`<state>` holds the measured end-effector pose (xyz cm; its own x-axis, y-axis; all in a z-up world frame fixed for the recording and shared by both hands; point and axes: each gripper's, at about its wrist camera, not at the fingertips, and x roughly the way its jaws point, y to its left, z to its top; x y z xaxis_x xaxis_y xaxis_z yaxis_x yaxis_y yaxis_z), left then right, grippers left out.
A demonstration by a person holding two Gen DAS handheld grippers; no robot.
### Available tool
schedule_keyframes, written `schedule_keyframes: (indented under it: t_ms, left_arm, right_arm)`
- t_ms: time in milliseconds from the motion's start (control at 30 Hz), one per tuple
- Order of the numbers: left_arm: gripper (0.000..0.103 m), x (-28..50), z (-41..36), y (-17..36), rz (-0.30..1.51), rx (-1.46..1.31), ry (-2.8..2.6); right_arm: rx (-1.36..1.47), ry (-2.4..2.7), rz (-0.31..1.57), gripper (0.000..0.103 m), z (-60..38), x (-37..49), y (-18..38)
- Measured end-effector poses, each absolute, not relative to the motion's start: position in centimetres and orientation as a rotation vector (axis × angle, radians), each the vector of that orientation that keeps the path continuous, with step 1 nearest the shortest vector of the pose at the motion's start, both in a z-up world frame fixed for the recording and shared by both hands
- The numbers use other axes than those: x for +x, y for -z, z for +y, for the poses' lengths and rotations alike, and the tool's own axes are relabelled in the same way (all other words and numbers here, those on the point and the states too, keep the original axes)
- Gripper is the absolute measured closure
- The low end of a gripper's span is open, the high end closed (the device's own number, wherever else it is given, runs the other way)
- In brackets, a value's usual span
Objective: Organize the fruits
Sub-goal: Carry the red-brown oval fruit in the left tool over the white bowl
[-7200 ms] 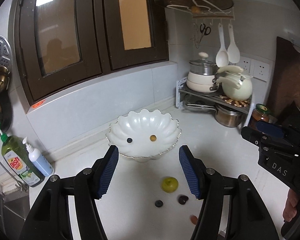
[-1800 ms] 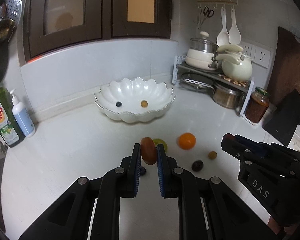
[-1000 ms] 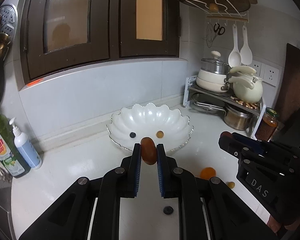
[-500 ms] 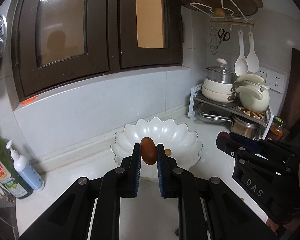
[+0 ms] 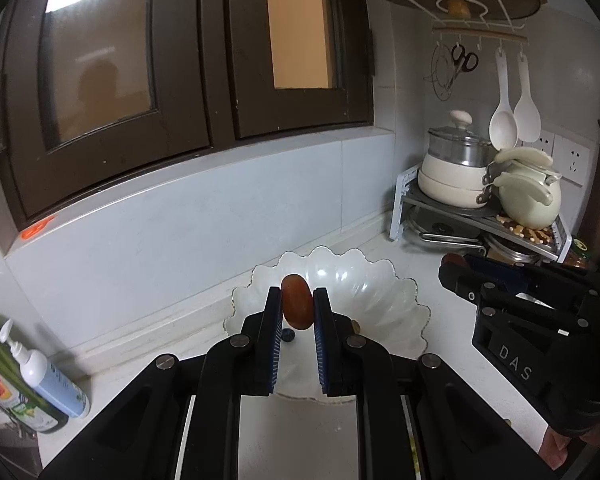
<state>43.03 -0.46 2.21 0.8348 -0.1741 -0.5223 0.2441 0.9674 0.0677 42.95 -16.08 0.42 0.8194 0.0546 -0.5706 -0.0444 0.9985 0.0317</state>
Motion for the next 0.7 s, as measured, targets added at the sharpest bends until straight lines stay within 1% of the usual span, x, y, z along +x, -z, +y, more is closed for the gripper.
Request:
schedule_keyframes:
  t_ms: [400,700]
  left_arm:
    - [0.087,48.9,-0.7,-0.7,0.662,0.131,0.228]
    - [0.087,54.2,-1.3,1.4,0.799,0.138,0.263]
  right_arm:
    - [-0.014,-0.046,0.719,0.084,-15.7,48.8,1.3]
    - [-0.013,-0.052,0.838,0.084,-15.5,53.5,3.7]
